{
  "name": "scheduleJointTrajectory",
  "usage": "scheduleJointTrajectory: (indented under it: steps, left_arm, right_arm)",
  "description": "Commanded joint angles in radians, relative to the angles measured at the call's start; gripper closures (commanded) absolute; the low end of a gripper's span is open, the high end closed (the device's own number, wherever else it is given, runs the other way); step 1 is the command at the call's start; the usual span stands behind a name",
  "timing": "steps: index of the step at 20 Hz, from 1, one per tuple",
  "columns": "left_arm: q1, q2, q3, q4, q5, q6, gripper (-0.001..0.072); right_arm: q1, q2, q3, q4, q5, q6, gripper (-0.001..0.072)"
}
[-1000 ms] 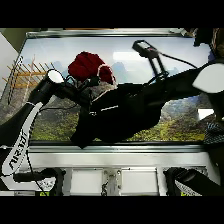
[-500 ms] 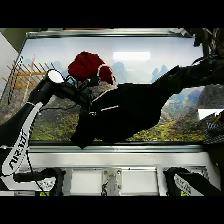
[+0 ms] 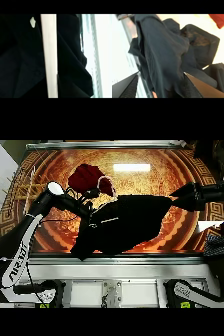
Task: Fold the clothes and pants, and hang the long-sleeved shirts on hangers.
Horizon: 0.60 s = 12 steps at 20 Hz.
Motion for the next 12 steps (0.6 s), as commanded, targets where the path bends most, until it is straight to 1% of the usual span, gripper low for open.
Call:
scheduleJointTrajectory:
  steps: [1, 3, 4, 7, 11, 12]
  left_arm:
    - [0.000, 0.000, 0.001, 0.000, -0.011, 0.002, 0.0691]
    - [0.000, 0.000, 0.001, 0.000, -0.011, 0.002, 0.0691]
    - [0.000, 0.000, 0.001, 0.000, -0.010, 0.002, 0.0691]
    - [0.000, 0.000, 0.001, 0.000, -0.011, 0.002, 0.0691]
    - [0.000, 0.000, 0.001, 0.000, -0.011, 0.002, 0.0691]
    - [0.000, 0.000, 0.001, 0.000, -0.011, 0.002, 0.0691]
  right_arm:
    - [-0.002, -0.092, -0.014, 0.030, 0.063, -0.189, 0.0116]
    - [0.027, -0.122, -0.014, 0.031, 0.063, -0.261, 0.0116]
    - [0.045, -0.134, -0.014, 0.031, 0.063, -0.278, 0.0116]
    - [0.098, -0.171, -0.014, 0.037, 0.063, -0.278, 0.0117]
    - [0.143, -0.218, -0.014, 0.134, 0.063, -0.301, 0.0117]
    - [0.150, -0.224, -0.014, 0.139, 0.063, -0.300, 0.0116]
